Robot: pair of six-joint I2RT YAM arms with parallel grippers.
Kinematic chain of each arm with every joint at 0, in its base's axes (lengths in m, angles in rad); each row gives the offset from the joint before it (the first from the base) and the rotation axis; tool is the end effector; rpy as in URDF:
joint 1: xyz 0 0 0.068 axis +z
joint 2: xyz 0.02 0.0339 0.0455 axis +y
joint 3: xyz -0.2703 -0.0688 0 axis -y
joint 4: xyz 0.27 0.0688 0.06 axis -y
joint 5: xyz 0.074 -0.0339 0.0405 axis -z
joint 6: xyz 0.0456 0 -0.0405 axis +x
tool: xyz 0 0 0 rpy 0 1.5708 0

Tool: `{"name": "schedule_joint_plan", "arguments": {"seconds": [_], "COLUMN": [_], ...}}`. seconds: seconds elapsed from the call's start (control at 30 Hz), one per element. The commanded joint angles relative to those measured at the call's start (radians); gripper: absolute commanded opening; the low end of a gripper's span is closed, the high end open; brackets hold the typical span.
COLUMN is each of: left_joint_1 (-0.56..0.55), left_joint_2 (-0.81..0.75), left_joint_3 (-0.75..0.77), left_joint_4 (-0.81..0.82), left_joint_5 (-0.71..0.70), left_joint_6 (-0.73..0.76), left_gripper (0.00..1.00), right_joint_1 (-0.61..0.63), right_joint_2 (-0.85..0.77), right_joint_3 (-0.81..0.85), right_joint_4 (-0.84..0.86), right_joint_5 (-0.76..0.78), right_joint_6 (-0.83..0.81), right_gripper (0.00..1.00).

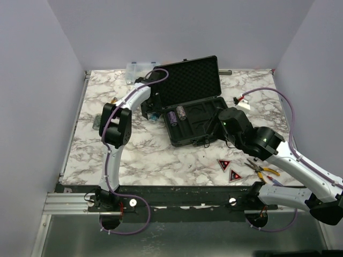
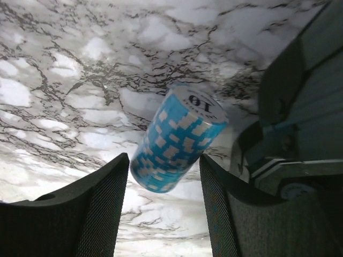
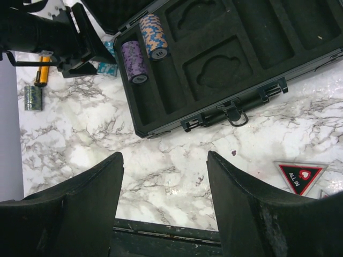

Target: Pack up texas hold em set

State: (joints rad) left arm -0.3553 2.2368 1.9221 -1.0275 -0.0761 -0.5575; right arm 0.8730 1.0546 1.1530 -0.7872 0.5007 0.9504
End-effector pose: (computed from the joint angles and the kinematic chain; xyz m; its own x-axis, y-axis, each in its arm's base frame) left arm 0.4600 -0.1670 0.1832 -0.9499 -0.2102 -0.2315 -0.2025 0.9776 -0.0571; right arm 0.1693 0.1678 0.3624 -0.5906 0.4065 -0.6971 0.0799 0.8891 0.4508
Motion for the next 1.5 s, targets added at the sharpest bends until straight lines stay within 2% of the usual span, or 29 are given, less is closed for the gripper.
{"name": "schedule_joint_plan", "arguments": {"seconds": [0.0,0.17,0.3,0.4,0.53,0.7,0.83,1.03,1.13,1.23,1.47], "left_joint_1": [-0.021,-0.033,-0.033,-0.033,-0.030,-0.018,-0.010,0.003,0.007,0.016,0.008], "left_joint_2": [0.017,-0.053,-0.052,-0.087,-0.191,-0.205,-0.143,-0.068,-0.030,-0.019,0.009], "left_joint_3": [-0.050,-0.194,-0.187,-0.195,-0.232,-0.172,-0.092,-0.024,0.014,0.037,0.072], "left_joint_4": [-0.057,0.030,0.049,0.043,0.062,0.107,0.102,0.091,0.066,0.043,-0.049], "left_joint_5": [-0.054,-0.056,-0.042,-0.040,-0.066,-0.012,0.016,0.075,0.073,0.100,0.053], "left_joint_6": [-0.023,-0.023,0.016,0.034,0.090,0.248,0.364,0.429,0.442,0.441,0.398], "left_gripper": [0.55,0.54,0.54,0.60,0.72,0.75,0.74,0.71,0.69,0.59,0.56], "right_joint_1": [-0.002,-0.002,-0.002,-0.002,-0.001,-0.002,-0.002,-0.002,-0.002,-0.002,-0.002], "right_joint_2": [-0.012,-0.009,-0.016,-0.016,-0.032,-0.042,-0.022,-0.018,-0.012,-0.004,-0.005], "right_joint_3": [-0.013,-0.018,-0.030,-0.031,-0.037,-0.055,-0.038,-0.025,-0.016,-0.004,-0.004], "right_joint_4": [0.003,0.011,0.023,0.019,0.009,0.031,0.026,0.019,0.014,0.008,0.007], "right_joint_5": [0.025,0.032,0.028,0.027,0.042,0.039,0.029,0.024,0.022,0.020,0.022], "right_joint_6": [0.005,-0.004,-0.007,-0.005,0.007,0.007,-0.002,-0.008,-0.014,-0.019,-0.020], "right_gripper": [0.67,0.67,0.68,0.68,0.68,0.67,0.68,0.67,0.67,0.68,0.68]}}
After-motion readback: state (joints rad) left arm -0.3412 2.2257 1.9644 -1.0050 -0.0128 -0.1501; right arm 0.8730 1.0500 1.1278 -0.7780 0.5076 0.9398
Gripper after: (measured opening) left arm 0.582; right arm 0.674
